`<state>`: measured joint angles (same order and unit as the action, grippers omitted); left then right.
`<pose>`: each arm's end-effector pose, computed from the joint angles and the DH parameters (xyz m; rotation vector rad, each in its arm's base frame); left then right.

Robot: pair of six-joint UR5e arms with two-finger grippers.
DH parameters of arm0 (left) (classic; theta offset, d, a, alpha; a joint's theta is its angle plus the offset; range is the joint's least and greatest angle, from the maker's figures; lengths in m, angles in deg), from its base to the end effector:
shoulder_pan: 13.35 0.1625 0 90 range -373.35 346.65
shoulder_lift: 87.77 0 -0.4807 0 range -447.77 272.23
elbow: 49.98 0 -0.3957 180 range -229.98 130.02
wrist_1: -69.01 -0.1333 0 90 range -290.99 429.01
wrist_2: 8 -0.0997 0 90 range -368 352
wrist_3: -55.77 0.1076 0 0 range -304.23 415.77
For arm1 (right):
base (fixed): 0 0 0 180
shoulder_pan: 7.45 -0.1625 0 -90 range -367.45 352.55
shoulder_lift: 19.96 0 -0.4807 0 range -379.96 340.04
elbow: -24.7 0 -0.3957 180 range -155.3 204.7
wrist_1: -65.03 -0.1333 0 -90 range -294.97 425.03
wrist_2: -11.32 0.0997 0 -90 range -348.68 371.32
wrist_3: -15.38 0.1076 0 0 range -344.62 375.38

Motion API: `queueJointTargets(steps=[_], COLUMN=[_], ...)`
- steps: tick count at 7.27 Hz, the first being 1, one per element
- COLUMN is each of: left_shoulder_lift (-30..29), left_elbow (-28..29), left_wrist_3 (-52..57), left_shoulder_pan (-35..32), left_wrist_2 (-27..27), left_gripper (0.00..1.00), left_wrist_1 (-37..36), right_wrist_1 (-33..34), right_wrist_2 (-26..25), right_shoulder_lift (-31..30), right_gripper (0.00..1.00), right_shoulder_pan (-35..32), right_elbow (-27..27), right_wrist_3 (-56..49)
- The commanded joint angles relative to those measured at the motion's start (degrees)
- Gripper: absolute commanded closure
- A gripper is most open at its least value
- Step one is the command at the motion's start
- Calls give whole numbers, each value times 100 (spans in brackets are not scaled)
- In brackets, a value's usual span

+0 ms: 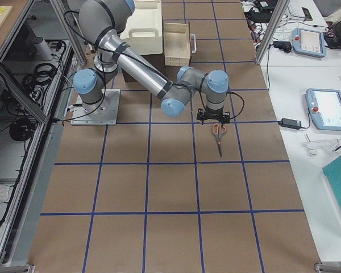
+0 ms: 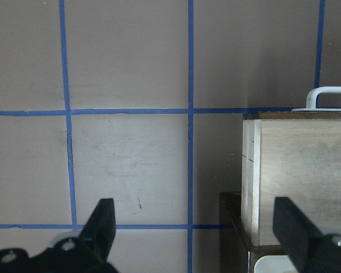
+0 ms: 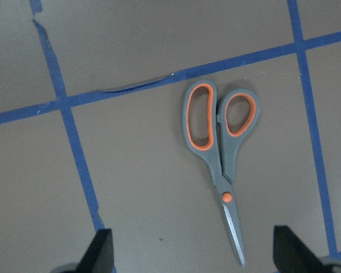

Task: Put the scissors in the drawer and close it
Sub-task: 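Move the right gripper over the grey-and-orange scissors, then lower the right gripper and close it on the scissors handles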

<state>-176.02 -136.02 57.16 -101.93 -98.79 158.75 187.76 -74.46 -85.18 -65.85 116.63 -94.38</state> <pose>-0.1196 -0.4925 0.5857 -0.0019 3.1211 -0.1622 -0.2284 -0.6407 0.3248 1.9353 -2.3737 0.1598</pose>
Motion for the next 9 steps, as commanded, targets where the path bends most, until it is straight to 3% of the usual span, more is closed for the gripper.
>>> queueJointTargets(steps=[1,4,9], left_shoulder_lift=[1,1,1], left_elbow=[0,0,0], left_wrist_3=[10,10,10], left_shoulder_pan=[7,7,-2], left_wrist_2=[0,0,-9], left_gripper=[0,0,0], left_wrist_1=[-8,-8,0], right_wrist_1=[329,480,480], right_wrist_2=[8,9,132], right_shoulder_lift=[333,921,1292], right_gripper=[0,0,6], right_shoulder_pan=[4,4,-5], right_elbow=[-17,-375,-579], right_wrist_3=[-196,-661,-670])
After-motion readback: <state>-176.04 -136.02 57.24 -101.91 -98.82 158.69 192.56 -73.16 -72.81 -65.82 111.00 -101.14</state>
